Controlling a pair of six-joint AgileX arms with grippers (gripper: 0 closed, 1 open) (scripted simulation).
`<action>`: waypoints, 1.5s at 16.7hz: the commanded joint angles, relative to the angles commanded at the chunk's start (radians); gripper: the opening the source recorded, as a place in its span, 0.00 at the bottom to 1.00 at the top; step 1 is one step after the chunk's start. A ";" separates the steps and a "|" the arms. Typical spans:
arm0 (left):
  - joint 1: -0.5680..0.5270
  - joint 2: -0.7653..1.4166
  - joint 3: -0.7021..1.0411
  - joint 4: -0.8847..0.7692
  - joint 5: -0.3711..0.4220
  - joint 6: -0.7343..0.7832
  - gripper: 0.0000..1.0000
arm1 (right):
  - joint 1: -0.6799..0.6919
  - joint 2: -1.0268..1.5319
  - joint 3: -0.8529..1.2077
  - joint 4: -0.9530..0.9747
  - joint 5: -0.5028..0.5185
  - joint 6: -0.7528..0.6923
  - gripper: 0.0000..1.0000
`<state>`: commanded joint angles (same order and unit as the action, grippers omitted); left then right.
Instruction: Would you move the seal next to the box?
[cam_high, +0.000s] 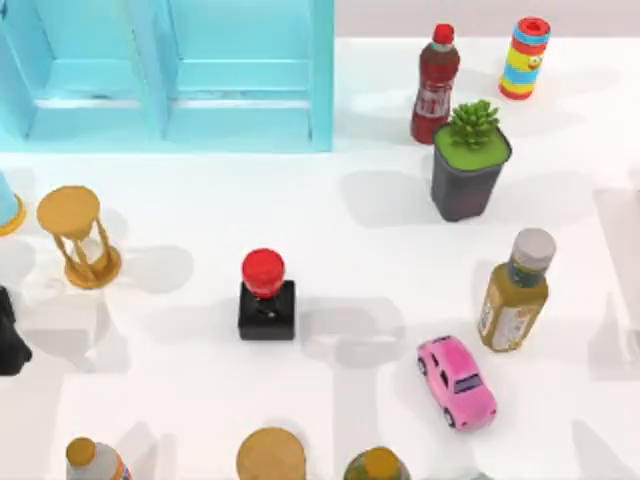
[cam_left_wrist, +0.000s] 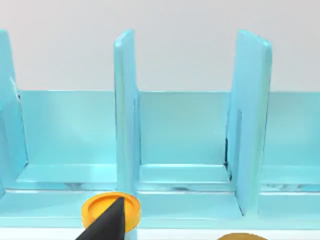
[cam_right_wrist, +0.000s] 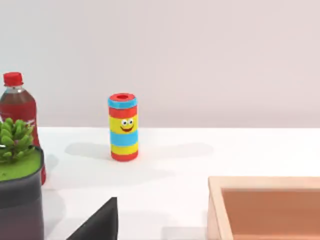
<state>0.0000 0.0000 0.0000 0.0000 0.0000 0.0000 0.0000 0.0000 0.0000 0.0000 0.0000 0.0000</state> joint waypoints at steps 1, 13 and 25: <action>0.000 0.000 0.000 0.000 0.000 0.000 1.00 | 0.000 0.000 0.000 0.000 0.000 0.000 1.00; 0.000 0.000 0.000 0.000 0.000 0.000 1.00 | 0.207 0.550 0.561 -0.342 0.036 0.209 1.00; 0.000 0.000 0.000 0.000 0.000 0.000 1.00 | 0.640 1.707 1.755 -1.060 0.114 0.648 1.00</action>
<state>0.0000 0.0000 0.0000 0.0000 0.0000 0.0000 0.6405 1.7070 1.7546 -1.0600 0.1144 0.6476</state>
